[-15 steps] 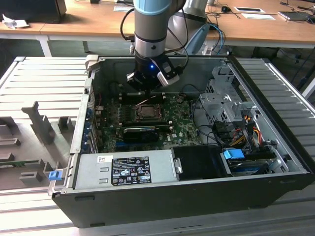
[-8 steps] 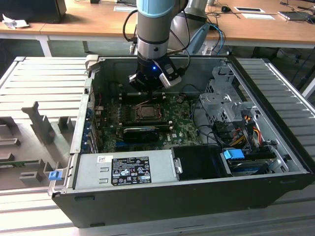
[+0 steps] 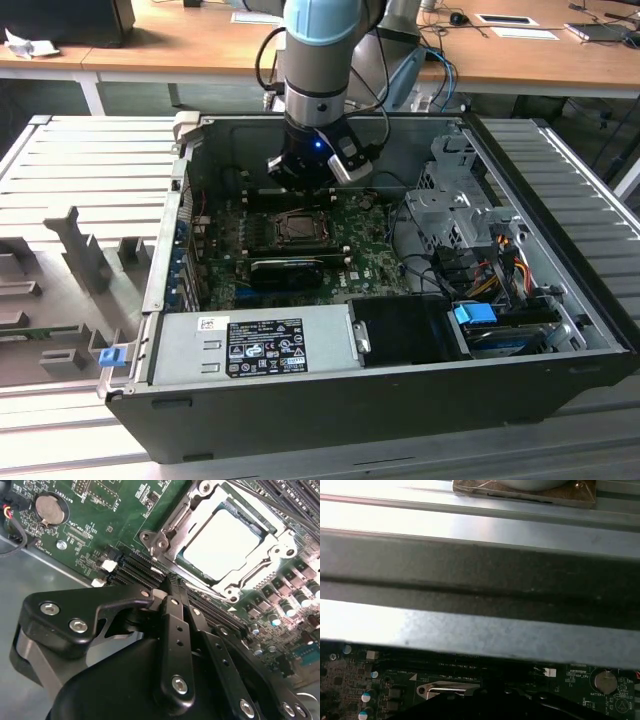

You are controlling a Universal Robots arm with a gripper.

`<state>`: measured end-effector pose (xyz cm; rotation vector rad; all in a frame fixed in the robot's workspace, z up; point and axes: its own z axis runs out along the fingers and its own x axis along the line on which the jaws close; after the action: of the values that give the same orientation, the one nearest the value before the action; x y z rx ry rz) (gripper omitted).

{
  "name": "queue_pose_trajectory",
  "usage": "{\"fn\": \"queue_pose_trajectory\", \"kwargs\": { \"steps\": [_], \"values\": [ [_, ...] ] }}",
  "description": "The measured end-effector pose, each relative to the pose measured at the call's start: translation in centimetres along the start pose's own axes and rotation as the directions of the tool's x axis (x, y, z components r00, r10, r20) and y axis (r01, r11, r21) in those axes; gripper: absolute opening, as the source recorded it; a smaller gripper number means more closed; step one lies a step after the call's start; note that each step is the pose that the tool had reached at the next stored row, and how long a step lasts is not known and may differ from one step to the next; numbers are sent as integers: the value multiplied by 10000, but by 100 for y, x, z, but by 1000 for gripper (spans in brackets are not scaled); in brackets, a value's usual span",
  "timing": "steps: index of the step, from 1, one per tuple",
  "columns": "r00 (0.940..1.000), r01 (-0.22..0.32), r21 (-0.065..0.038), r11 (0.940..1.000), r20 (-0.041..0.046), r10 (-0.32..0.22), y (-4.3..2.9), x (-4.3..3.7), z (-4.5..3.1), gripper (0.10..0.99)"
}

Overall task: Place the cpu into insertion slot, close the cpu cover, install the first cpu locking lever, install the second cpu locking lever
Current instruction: 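Install the first cpu locking lever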

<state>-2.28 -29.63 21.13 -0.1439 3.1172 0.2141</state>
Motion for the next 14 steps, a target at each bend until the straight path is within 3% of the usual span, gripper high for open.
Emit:
{"fn": "queue_pose_trajectory", "kwargs": {
  "steps": [10,12,14],
  "values": [
    [10000,-47,124,9999,-4,47,-11,-16,68,106],
    [10000,-51,189,9998,-10,51,-12,-16,74,106],
    [10000,-58,386,9992,-25,59,-12,-16,81,106]
  ]
}}
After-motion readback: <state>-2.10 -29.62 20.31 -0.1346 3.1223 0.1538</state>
